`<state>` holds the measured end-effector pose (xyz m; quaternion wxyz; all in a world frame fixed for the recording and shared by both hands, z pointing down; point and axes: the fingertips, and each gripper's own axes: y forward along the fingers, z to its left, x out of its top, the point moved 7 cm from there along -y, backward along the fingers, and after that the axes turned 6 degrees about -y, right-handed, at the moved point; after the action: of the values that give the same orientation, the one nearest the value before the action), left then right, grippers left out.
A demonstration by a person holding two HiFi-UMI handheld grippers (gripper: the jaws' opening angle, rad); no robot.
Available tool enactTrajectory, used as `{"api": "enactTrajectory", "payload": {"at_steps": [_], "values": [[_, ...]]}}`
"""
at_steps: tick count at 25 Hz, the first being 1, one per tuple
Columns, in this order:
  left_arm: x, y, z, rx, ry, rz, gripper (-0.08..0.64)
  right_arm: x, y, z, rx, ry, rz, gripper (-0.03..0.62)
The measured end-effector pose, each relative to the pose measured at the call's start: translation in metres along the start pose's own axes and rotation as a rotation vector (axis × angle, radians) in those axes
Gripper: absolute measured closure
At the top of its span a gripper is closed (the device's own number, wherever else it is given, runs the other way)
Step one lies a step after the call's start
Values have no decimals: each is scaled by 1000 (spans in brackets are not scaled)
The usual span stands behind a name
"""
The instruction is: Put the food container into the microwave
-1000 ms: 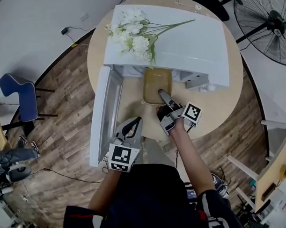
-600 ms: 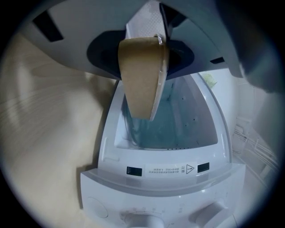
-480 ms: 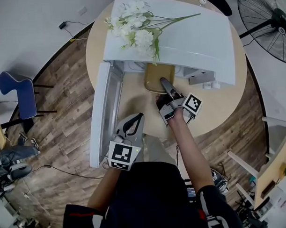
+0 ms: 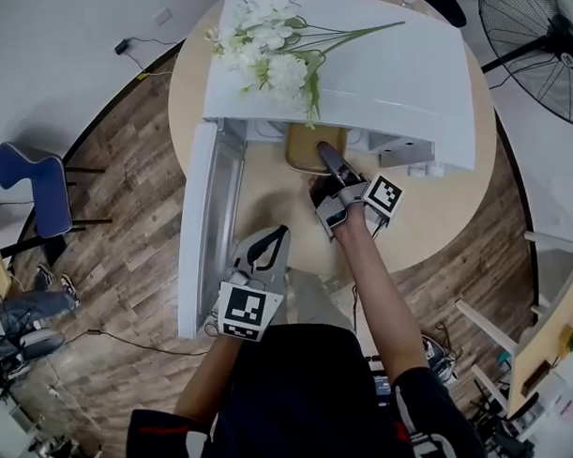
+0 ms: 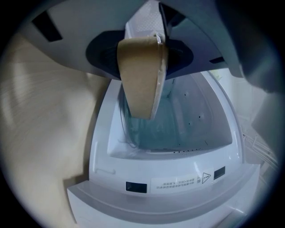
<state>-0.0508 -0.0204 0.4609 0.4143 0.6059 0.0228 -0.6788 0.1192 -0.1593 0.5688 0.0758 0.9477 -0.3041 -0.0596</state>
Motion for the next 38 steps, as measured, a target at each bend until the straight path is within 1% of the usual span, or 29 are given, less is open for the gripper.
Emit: {"api": "enactTrajectory", "payload": {"at_steps": [3,11,13,16,21,24,29,38], "values": [[-2,2,-1,-5,1,7,543,3,3,-1,-5,-4,-2,410],[-7,3,-2,-9,18,28,543,5,5,-6,-70,7,-8,383],[-8,4,-2,-10,19,29,543,4,7,-6,-81,7,-9,367],[-9,5,-3,-12,18,30,543,7,11,-8,-64,16,-19,348],[-11,4,-2,-9,14,32,543,11,16,-4,-71,30,-20,329],[-11,4,-2,-9,13,32,543,12,18,-1,-83,21,-9,321],[-10,5,-2,-12,17,35,543,11,15,0,-70,24,-3,306],[-9,4,-4,-22,29,41,543,11,-19,-3,-74,8,-5,298]]}}
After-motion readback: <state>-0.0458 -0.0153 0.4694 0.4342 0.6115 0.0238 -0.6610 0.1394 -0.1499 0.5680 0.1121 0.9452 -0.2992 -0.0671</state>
